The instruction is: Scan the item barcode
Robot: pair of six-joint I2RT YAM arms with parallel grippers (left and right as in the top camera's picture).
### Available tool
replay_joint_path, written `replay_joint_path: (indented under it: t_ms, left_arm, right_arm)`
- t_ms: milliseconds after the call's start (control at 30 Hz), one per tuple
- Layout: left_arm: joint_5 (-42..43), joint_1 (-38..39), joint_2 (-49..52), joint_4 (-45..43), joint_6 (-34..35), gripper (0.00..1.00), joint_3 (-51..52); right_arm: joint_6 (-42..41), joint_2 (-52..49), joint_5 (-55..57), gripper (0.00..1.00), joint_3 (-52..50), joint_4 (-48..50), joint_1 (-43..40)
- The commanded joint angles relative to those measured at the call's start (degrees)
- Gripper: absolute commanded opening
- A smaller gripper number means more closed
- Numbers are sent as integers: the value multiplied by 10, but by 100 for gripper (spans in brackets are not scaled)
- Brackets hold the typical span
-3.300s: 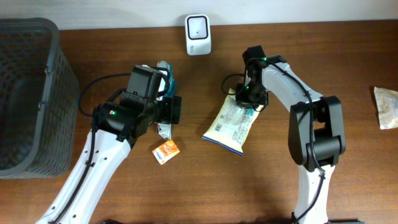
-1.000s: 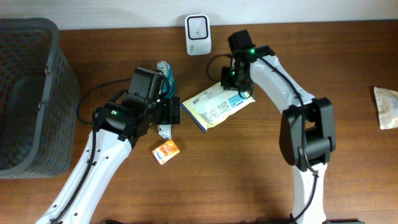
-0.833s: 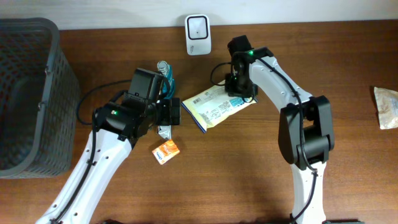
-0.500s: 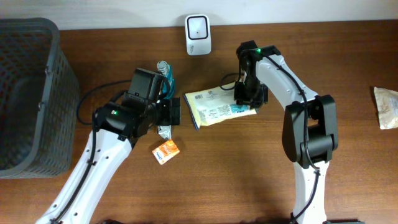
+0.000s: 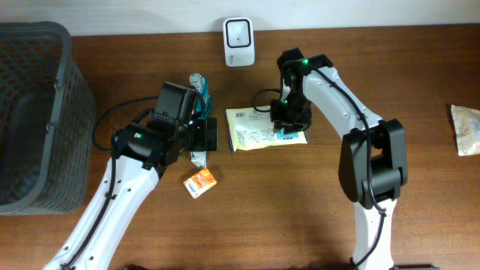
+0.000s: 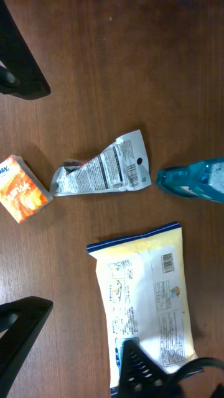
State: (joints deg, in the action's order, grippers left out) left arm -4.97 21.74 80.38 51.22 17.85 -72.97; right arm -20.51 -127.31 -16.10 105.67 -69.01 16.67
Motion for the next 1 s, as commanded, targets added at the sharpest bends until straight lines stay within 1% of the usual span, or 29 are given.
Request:
replay_joint_path:
  t_ms: [0,200,300,367,500,767,833,867,967]
  left_arm:
    - [-7,-2,4,-2,6,99,8]
    - [-6,-2,4,-2,6,99,8]
    - [-7,-2,4,-1,6,99,8]
    - [-7,-2,4,-1,6,99,8]
    - [-7,-2,4,-1,6,99,8]
    - [-7,-2,4,-1,6,99,8]
    - [-7,-2,4,-1,6,99,8]
    - [-7,-2,4,-1,6,99,8]
    - [-7,-2,4,0,6,99,8]
  right_arm:
    - [5,17,-41,23,0,47,9]
    - [-25,-6,-41,16,-3,98,39]
    - [-58,-17,-36,13,-4,117,61]
    - [-79,-22,-24,14,-4,135,71]
    - [-127,-31,40,15,-4,145,85]
    - [-130,-43,53,15,-6,153,88]
    - [-130,-43,54,15,-7,153,94]
    - [-130,-43,54,18,-7,153,98]
    - [-130,-43,57,20,-9,154,114]
